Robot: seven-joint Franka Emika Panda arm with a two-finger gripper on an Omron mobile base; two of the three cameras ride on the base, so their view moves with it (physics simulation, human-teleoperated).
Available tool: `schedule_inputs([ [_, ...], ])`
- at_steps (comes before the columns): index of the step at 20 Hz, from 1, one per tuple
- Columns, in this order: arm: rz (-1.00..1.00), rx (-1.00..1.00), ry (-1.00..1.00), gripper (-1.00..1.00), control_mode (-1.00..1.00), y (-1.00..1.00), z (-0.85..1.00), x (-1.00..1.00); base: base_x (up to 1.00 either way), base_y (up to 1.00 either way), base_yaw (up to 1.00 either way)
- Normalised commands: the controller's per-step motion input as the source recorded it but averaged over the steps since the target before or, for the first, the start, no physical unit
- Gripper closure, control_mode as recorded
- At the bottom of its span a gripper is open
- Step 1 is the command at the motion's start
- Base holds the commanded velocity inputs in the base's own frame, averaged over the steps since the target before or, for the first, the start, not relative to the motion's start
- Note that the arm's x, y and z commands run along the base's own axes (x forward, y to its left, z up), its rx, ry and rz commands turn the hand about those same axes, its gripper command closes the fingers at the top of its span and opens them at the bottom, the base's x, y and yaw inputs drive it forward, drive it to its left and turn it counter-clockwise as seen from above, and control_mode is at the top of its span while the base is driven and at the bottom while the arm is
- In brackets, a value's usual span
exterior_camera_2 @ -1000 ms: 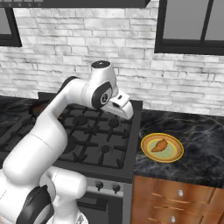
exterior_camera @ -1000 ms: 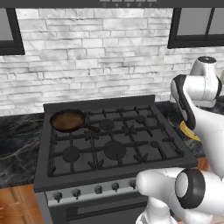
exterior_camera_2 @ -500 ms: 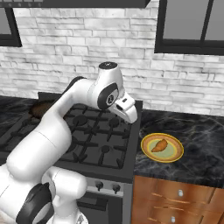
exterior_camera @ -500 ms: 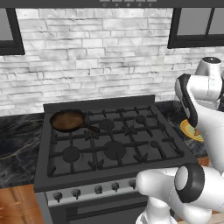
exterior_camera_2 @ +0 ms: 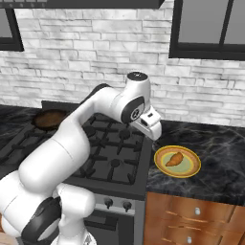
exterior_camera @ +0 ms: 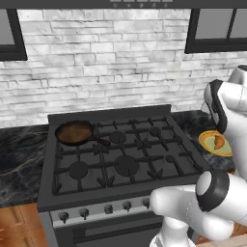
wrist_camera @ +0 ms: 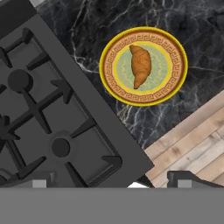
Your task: Pick the croissant and place it on the pan. Then turn on the stove to warm the croissant.
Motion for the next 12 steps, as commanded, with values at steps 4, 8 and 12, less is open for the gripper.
schedule_inputs([
  [4,0.04,0.00,0.01,-1.00,-1.00,-0.08,-0.23,0.00,0.00,0.00,0.00],
  [8,0.03,0.00,0.03,-1.00,-1.00,-0.03,-0.24,0.00,0.00,0.00,0.00],
  [12,0.03,0.00,0.03,-1.00,-1.00,-0.01,-0.27,0.00,0.00,0.00,0.00],
])
